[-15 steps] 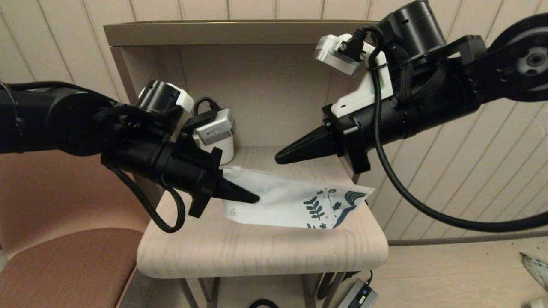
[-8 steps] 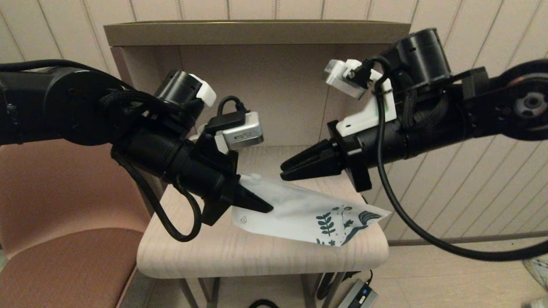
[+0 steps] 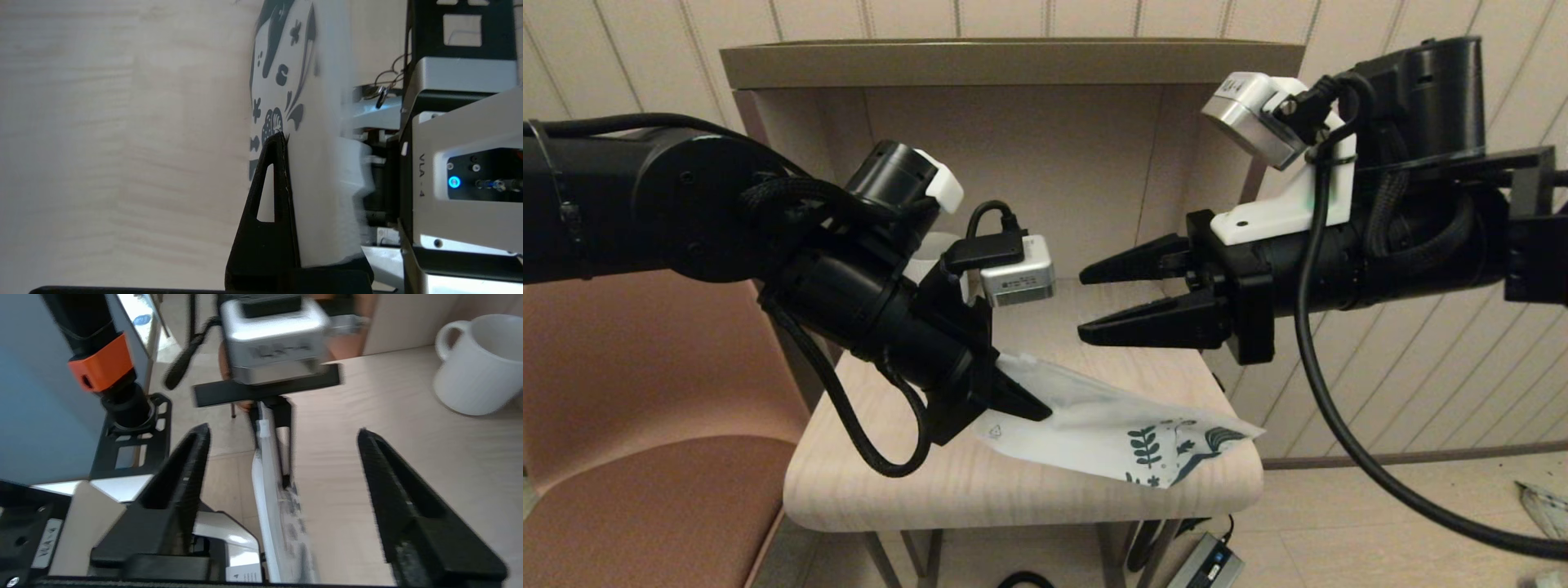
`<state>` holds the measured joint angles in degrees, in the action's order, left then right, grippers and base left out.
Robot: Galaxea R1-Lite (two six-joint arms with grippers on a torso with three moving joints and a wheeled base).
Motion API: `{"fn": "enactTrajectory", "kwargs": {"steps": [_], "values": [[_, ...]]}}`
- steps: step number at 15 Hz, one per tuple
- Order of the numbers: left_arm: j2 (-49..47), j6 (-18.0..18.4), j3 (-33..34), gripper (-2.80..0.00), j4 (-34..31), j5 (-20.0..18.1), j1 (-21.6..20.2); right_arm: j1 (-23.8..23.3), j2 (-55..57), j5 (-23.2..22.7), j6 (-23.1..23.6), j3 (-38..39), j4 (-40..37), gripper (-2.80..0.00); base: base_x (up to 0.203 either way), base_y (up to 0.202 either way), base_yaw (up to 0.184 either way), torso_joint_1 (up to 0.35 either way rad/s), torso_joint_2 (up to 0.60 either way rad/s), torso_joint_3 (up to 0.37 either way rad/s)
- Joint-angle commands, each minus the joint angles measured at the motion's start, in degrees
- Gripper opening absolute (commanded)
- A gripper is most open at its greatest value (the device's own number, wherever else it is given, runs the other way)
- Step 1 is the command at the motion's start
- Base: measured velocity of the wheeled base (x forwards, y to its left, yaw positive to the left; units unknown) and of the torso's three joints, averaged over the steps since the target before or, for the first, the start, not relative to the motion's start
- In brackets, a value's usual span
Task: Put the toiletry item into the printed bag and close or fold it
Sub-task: Close the strorage bag and place it on the desk
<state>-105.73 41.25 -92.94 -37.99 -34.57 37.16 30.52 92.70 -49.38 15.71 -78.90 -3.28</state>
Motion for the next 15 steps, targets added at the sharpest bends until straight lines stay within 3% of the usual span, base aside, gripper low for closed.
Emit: {"fn": "enactTrajectory", "kwargs": {"steps": [1, 6, 10, 15], "values": [[0.0, 0.2, -0.3, -2.8, -0.1, 0.9, 0.0, 0.4, -1.0, -0.4, 0.1, 1.2, 0.1, 0.0, 0.0, 0.0, 0.0, 0.0, 0.0, 0.0], [-1.6, -0.7, -5.1, -2.8, -0.8, 0.9, -0.8, 0.4, 0.1, -0.1, 0.3, 4.5, 7.7, 0.0, 0.0, 0.0, 0.0, 0.0, 0.0, 0.0], [-4.3, -7.6, -12.4, -2.8, -3.1, 0.6, -1.3, 0.3, 1.3, -0.3, -2.6, 5.9, 13.2, 0.0, 0.0, 0.0, 0.0, 0.0, 0.0, 0.0], [-4.0, -7.8, -12.2, -2.8, -3.7, 0.3, -1.1, 0.5, 2.7, -0.3, -6.3, 5.4, 14.4, 0.0, 0.0, 0.0, 0.0, 0.0, 0.0, 0.0]]}}
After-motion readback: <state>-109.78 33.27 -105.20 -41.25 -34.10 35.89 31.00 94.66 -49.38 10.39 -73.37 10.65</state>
